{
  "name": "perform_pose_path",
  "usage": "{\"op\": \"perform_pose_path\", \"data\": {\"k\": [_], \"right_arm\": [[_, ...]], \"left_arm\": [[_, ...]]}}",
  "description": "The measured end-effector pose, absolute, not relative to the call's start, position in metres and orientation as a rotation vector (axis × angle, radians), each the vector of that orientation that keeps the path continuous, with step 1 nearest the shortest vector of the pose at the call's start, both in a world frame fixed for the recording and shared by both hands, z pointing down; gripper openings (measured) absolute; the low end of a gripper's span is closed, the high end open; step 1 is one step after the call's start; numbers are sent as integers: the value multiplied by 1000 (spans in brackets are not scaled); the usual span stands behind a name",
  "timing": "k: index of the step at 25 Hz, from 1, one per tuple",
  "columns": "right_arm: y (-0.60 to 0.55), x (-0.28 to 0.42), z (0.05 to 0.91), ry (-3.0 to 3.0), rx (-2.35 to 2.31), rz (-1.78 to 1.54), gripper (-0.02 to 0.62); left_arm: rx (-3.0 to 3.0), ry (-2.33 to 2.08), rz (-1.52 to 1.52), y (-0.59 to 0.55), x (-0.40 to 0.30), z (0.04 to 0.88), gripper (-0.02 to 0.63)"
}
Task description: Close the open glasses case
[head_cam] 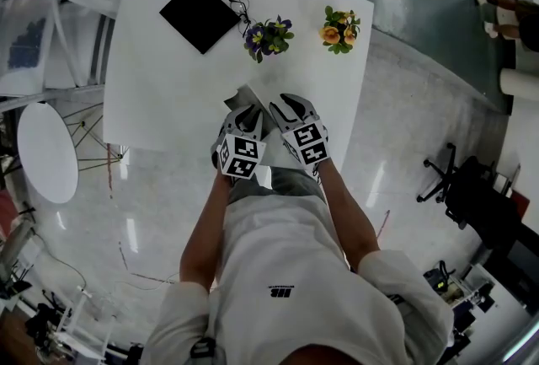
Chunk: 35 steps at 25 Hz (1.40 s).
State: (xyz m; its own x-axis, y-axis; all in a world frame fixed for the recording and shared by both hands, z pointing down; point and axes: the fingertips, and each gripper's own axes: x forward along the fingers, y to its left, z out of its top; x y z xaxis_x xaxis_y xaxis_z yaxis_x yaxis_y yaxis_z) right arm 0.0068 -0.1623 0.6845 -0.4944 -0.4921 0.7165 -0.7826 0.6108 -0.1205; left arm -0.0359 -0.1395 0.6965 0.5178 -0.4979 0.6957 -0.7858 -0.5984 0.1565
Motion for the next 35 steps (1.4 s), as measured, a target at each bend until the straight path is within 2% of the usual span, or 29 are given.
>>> {"op": "perform_pose_path", "data": {"k": [35], "right_arm": [[-143, -23, 677, -2209, 963, 573, 119]], "left_arm": [[2299, -1082, 803, -126, -57, 689, 79]]}}
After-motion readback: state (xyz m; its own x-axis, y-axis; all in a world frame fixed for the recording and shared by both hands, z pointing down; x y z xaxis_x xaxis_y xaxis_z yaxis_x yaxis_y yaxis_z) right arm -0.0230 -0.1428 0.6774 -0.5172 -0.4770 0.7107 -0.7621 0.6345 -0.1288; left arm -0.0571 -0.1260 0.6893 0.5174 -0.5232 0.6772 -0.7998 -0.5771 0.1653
